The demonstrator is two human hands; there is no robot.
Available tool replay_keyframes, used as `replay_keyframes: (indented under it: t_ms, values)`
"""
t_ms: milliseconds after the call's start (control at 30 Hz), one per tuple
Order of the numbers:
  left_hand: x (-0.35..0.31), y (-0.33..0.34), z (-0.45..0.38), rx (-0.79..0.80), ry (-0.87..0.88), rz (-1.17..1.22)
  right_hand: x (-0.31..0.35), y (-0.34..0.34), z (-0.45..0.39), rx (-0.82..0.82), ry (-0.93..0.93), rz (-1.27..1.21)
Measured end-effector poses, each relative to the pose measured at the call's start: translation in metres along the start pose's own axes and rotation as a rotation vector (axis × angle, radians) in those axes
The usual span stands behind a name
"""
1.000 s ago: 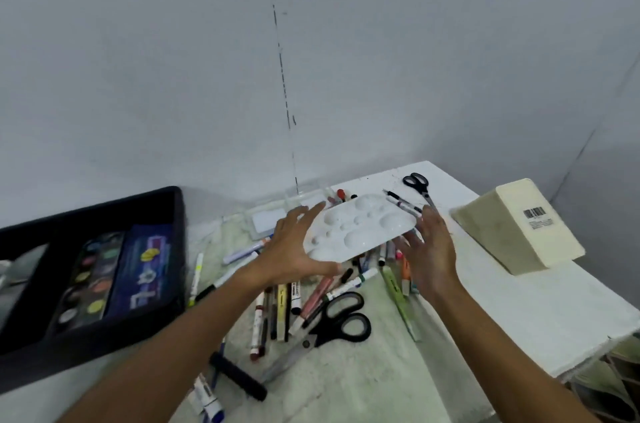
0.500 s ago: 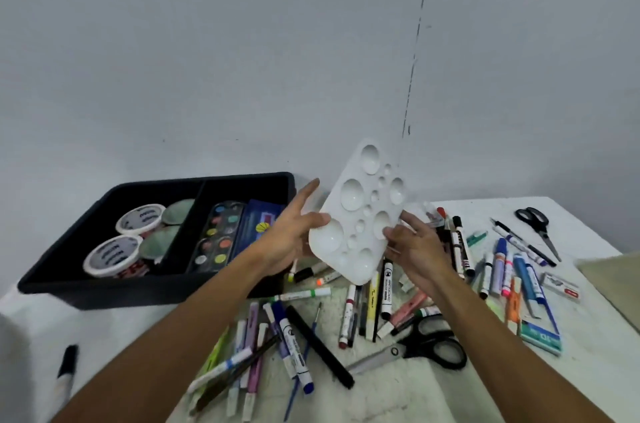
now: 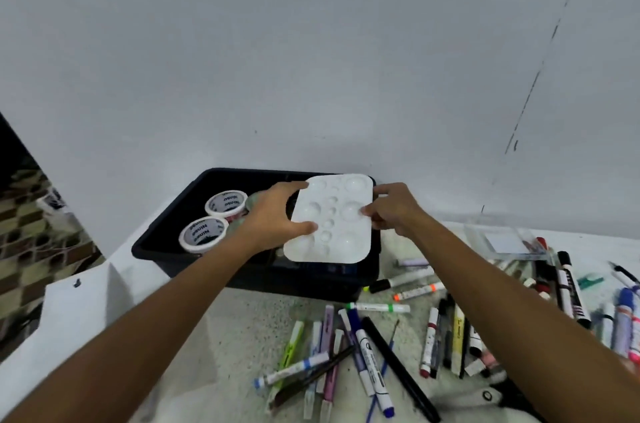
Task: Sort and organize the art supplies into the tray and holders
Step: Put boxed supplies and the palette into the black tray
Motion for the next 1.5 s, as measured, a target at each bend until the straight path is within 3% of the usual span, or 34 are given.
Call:
replay_keyframes:
  t_ms: [300,500,733,867,1000,1100,1233,1367,1500]
  values:
    - [0.026,0.047,-0.003,0.443,-0.004,-0.340,0.007,0.053,-0.024,-0.038,-0.034,0.440]
    - [0.032,0.054,0.001,0.522,0.013,-0.441,0.011,0.061,-0.010,-0.079,-0.178,0.894]
    - [0.020,0.063,-0.008,0.572,0.010,-0.589,0.003,0.014,0.003,-0.125,-0.296,0.714]
    - [-0.017,0.075,-0.027,0.437,0.098,-0.587,-0.024,-0.048,0.010,-0.144,-0.235,0.604]
    - [-0.082,0.121,-0.044,0.360,0.192,-0.412,-0.069,-0.127,0.009,-0.187,-0.124,0.567]
    - [-0.103,0.171,-0.055,0.430,0.110,-0.283,-0.103,-0.182,0.008,-0.251,-0.067,0.592]
    - [-0.089,0.231,-0.073,0.467,-0.050,-0.388,-0.153,-0.236,0.000,-0.242,0.050,0.700]
    - [-0.073,0.268,-0.078,0.514,-0.167,-0.461,-0.181,-0.249,-0.010,-0.149,0.114,0.877]
    - [-0.069,0.284,-0.076,0.451,-0.203,-0.414,-0.188,-0.249,-0.011,-0.193,0.045,0.827]
Point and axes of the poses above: each hand's wrist, its own z-axis away from the middle knuckle, its own y-axis out of the palm, x = y × z, the point moved 6 cm from there along -z, towards the middle knuckle, and after that the axes turned 6 degrees about z, right-handed, at the moved point
